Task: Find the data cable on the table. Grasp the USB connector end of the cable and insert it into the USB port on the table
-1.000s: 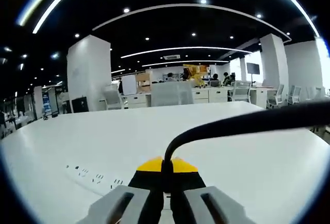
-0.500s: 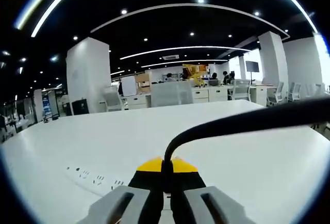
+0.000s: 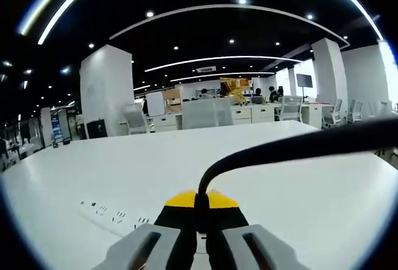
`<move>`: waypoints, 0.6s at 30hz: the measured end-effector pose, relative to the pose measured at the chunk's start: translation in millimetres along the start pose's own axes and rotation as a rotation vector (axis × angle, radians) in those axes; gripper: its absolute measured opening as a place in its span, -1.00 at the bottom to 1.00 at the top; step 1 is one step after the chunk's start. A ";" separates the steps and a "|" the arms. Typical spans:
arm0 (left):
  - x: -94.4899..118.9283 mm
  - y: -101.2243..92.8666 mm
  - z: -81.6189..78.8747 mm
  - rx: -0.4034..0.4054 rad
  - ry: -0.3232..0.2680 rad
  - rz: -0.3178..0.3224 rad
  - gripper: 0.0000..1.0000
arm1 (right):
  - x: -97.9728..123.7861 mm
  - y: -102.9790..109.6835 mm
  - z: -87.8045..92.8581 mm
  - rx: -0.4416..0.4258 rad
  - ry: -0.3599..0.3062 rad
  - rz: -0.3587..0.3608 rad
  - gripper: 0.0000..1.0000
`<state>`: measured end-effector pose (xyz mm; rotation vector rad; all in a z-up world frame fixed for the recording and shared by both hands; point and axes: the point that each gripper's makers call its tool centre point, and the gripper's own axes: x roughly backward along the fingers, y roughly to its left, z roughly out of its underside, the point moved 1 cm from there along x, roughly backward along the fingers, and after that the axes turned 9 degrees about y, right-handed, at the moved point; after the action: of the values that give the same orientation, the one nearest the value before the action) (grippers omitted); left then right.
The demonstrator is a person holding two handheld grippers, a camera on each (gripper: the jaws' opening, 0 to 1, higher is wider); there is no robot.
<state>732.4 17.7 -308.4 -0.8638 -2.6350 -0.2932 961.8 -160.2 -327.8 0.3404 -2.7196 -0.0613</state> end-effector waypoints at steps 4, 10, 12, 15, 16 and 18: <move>-0.1 0.2 -0.5 0.002 -0.001 -0.001 -0.13 | 0.1 0.4 -0.7 0.024 -0.001 0.007 -0.90; -1.1 2.3 -0.7 0.008 0.000 -0.005 -0.13 | -0.5 -1.3 -1.6 0.009 -0.004 -0.005 -0.89; -1.2 2.8 -1.0 0.009 0.000 -0.006 -0.13 | -0.7 -1.2 -1.8 0.013 -0.004 -0.005 -0.89; -1.8 4.4 -0.6 0.015 0.001 -0.010 -0.13 | -0.7 -0.8 -2.1 0.022 -0.004 -0.002 -0.88; -2.6 4.7 -0.2 0.016 0.002 -0.010 -0.13 | -0.6 -1.0 -2.0 0.017 -0.005 -0.004 -0.88; -4.0 4.1 1.4 0.019 0.006 -0.011 -0.14 | 0.1 -0.5 -1.8 0.013 -0.005 -0.005 -0.88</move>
<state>737.5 19.3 -310.9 -0.8412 -2.6334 -0.2729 962.5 -160.7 -326.1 0.3519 -2.7254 -0.0456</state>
